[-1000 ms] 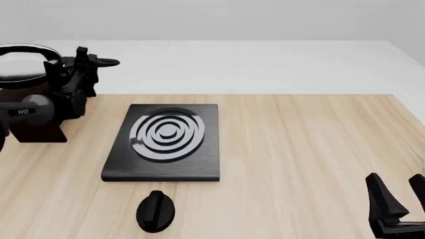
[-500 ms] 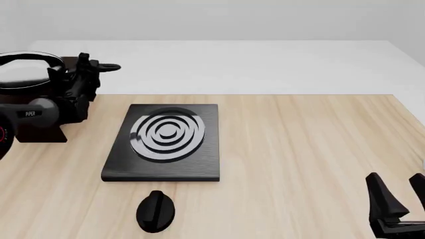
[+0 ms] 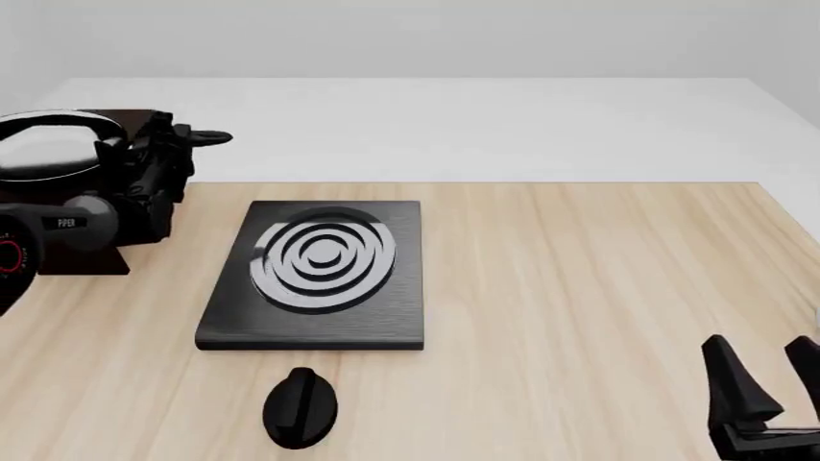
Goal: Put the frying pan on top of the cabinet.
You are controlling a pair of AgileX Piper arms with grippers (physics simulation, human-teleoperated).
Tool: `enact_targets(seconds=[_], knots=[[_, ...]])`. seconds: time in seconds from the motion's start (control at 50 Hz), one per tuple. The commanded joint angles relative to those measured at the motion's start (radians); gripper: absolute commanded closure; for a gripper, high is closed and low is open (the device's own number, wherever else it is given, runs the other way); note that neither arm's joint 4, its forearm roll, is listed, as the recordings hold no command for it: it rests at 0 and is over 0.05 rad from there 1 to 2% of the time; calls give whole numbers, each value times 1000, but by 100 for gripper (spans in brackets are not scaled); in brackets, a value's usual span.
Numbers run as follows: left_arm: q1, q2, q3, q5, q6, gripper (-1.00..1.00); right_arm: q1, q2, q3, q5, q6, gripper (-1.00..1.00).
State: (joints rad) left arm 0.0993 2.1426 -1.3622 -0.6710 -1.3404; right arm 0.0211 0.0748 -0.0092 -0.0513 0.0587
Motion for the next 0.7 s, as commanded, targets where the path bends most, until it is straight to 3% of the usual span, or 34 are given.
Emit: enact_targets(seconds=[0.02, 0.34, 0.36, 0.7], knots=[[7, 5, -11, -21, 0, 100, 2, 14, 4, -16, -3, -100], [2, 20, -3, -45, -14, 100, 5, 28, -2, -22, -8, -100], [1, 19, -2, -42, -11, -100, 5, 28, -2, -22, -9, -100], [-8, -27, 39, -48, 2, -100, 8, 11, -5, -5, -8, -100]])
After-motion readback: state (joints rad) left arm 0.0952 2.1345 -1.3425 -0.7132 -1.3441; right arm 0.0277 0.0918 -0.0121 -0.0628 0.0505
